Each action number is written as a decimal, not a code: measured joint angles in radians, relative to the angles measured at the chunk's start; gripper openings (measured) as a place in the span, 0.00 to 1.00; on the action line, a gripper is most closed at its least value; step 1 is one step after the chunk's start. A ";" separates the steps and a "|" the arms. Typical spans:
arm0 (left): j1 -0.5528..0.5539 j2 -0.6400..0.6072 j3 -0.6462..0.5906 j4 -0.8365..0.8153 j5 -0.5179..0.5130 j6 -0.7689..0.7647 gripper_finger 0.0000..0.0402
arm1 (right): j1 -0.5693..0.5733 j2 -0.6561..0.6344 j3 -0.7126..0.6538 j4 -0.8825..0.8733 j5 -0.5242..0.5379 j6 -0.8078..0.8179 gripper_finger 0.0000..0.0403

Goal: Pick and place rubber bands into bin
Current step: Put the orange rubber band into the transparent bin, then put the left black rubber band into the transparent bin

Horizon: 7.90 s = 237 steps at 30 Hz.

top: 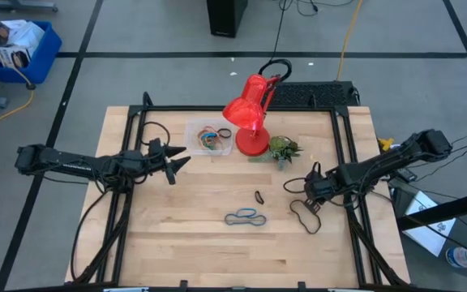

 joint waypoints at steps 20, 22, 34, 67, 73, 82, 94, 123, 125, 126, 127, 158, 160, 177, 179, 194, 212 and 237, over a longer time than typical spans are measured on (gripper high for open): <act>0.000 0.000 0.000 0.000 -0.001 0.000 0.56 | -0.004 -0.199 0.056 0.515 0.562 -0.697 0.00; 0.000 0.000 0.000 0.000 -0.001 0.000 0.56 | -0.004 -0.198 0.057 0.650 0.559 -0.837 0.00; 0.000 0.000 0.000 0.000 -0.001 0.036 0.56 | -0.126 -0.029 0.058 1.105 0.527 -1.186 0.00; 0.000 0.000 0.000 -0.002 -0.001 0.039 0.56 | -0.456 0.765 0.401 1.736 0.110 -1.260 0.00; 0.000 0.000 0.000 -0.003 0.000 0.040 0.56 | -0.496 0.846 0.492 1.678 0.111 -1.253 0.00; 0.000 0.000 0.000 -0.011 0.000 0.042 0.56 | -0.546 0.942 0.583 1.577 0.116 -1.253 0.00; 0.000 0.000 0.000 -0.017 0.000 0.045 0.56 | -0.581 0.986 0.589 1.528 0.116 -1.197 0.00; 0.000 0.000 0.000 -0.025 -0.006 0.043 0.56 | -0.522 0.897 0.544 1.469 0.109 -1.184 0.36; 0.000 0.000 0.000 -0.027 -0.005 0.043 0.56 | -0.497 0.850 0.512 1.425 0.108 -1.229 0.36; 0.000 0.000 0.000 -0.026 -0.005 0.043 0.56 | -0.483 0.821 0.493 1.389 0.109 -1.255 0.36; 0.000 0.000 0.000 -0.026 -0.004 0.042 0.56 | -0.467 0.792 0.471 1.355 0.109 -1.284 0.36; 0.000 0.000 0.000 -0.025 0.000 0.015 0.56 | -0.068 0.401 0.332 0.577 0.265 -0.883 0.30; 0.000 0.000 0.000 -0.026 0.000 0.015 0.56 | -0.067 0.401 0.332 0.570 0.264 -0.855 0.30; 0.000 0.000 0.000 -0.026 0.001 0.013 0.56 | -0.051 0.555 0.333 0.645 0.214 -0.797 0.30; 0.000 0.000 0.000 -0.026 0.002 0.013 0.56 | -0.051 0.578 0.333 0.652 0.214 -0.797 0.30; 0.000 0.000 0.000 -0.030 0.002 0.014 0.56 | -0.084 0.660 0.334 0.660 0.188 -0.702 0.25; 0.000 0.000 0.000 -0.030 0.003 0.014 0.56 | -0.090 0.585 0.330 0.648 0.187 -0.771 0.01; 0.000 0.000 0.000 -0.031 0.001 0.041 0.56 | -0.149 0.062 0.234 0.807 0.442 -1.086 0.00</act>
